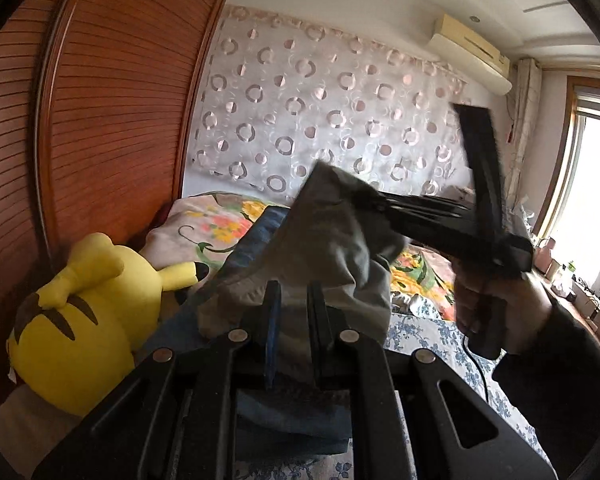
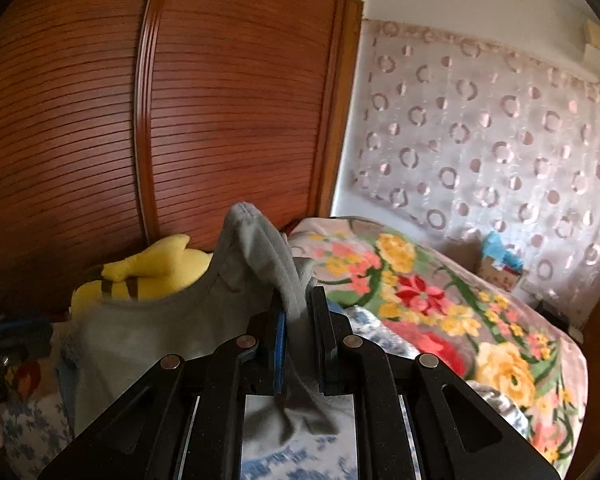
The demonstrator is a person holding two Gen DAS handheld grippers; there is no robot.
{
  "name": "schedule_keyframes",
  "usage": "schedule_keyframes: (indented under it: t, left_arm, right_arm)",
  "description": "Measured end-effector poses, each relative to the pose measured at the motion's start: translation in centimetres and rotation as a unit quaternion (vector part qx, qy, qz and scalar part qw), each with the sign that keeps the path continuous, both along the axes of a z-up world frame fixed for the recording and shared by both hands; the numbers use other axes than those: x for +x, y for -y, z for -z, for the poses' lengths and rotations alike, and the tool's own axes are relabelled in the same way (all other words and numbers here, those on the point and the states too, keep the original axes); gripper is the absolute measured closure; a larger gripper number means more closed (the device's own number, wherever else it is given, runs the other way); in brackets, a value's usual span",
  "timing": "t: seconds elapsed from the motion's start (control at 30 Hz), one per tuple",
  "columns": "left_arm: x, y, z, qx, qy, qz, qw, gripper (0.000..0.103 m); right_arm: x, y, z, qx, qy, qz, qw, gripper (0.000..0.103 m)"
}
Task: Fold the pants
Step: 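Lift the folded trousers with both tools and carry them toward the blue jeans, then lower the trousers onto the folded blue jeans and open both tools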
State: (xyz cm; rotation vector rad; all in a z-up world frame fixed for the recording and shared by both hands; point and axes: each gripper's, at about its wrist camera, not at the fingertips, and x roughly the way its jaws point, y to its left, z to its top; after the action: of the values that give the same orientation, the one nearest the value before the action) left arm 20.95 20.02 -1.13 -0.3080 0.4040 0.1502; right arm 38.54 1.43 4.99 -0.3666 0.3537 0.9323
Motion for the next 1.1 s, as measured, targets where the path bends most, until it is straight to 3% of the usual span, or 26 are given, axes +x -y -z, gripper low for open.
schedule_keyframes:
  t: [0.23,0.4,0.47,0.5,0.53,0.57,0.63,0.77,0.93,1.1]
  left_arm:
    - [0.7,-0.4,0.7,0.002,-0.018,0.002,0.9998,0.089]
    - [1.7,0.3,0.5,0.01,-0.026,0.012,0.9995,0.089]
    - [2.3,0.4,0.6,0.012,-0.035,0.018,0.9991,0.085]
    - [2.7,0.4,0.7,0.012,-0.04,0.02,0.9989,0.082]
    - [2.9,0.4,0.8,0.012,-0.045,0.024,0.9986,0.073]
    - [3.3,0.6,1.0,0.014,-0.051,0.028,0.9982,0.066]
    - [3.5,0.8,1.3,0.021,-0.058,0.027,0.9977,0.063]
    - [4.1,1.0,2.5,0.032,-0.088,0.024,0.9954,0.063]
    - [4.1,0.8,3.6,0.034,-0.109,0.016,0.9933,0.063]
    - [3.9,0.6,3.9,0.033,-0.114,0.014,0.9928,0.063]
  right_arm:
    - [1.5,-1.5,0.4,-0.044,0.029,-0.007,0.999,0.091]
    - [3.0,-1.7,0.5,-0.052,0.009,0.006,0.999,0.091]
    - [3.3,-1.2,0.5,-0.053,0.004,0.016,0.998,0.083]
    - [3.3,-0.9,0.3,-0.05,0.003,0.024,0.998,0.072]
    - [3.6,-0.4,0.0,-0.043,-0.004,0.027,0.999,0.065]
    - [3.8,0.3,-0.2,-0.034,-0.01,0.029,0.999,0.064]
    - [4.0,1.5,-0.7,-0.019,-0.015,0.039,0.999,0.064]
    - [4.0,2.6,-0.1,-0.014,-0.046,0.034,0.998,0.064]
    - [5.9,2.3,1.7,-0.052,-0.041,0.077,0.995,0.064]
    - [8.4,2.3,2.3,-0.04,-0.072,0.122,0.989,0.064]
